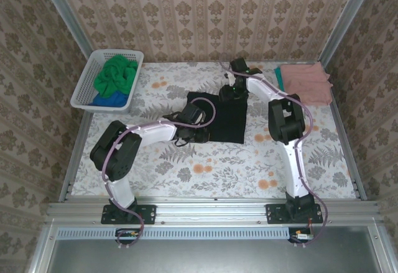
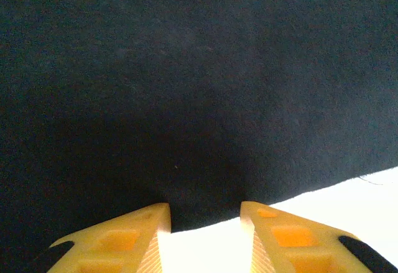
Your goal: Fold and stack the t-shirts
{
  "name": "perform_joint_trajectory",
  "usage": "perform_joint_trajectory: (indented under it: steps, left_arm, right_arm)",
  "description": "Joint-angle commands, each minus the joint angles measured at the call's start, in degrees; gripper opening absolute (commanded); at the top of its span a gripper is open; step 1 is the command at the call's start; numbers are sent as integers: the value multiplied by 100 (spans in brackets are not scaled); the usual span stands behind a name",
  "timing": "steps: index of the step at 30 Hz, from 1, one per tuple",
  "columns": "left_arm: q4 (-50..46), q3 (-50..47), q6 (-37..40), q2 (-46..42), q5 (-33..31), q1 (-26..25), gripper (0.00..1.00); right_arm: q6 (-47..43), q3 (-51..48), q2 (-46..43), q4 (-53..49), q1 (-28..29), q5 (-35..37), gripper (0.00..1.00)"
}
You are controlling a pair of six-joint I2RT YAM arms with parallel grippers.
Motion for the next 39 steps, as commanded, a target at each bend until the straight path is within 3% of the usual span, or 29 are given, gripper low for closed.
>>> perform_joint_trajectory:
  steps: [1,6,11,17,21,26,29,35,39]
  left_arm:
    - [-182,197,257,106,-174,370,36]
    - [-386,435,553,230,-109,956,36]
    - [-487,292,719,-412,-167,1251,36]
    - [-368,-758,502,-1619,-382,1250,41]
    - [136,-1443,151,-2064,-232,971,45]
    - [544,-1252,-23,-1481,40,612,45]
    - [823,-1033,-21,-1024,178,667,45]
    - [557,-104,263,105,351,1148,43]
    - [323,261,415,332,382,1469,42]
  right_arm:
    - [201,-1081,-920,-13,16,290,64]
    - [682,-2850,-2009,575,45,365,63]
    - [973,-4126,-3165,834,197,589,63]
    - [1020,-4679,-4243,835,205,1038,68]
    - [858,-4498,-4016,1213,103,1053,70]
    - [801,-3628,-2867,972,-15,900,64]
    - [961,-3729,-2636,1038,-19,747,62]
    - [1451,-4976,-3326,1352,138,646,63]
    - [1757,-5670,-4111,1314,599,1003,65]
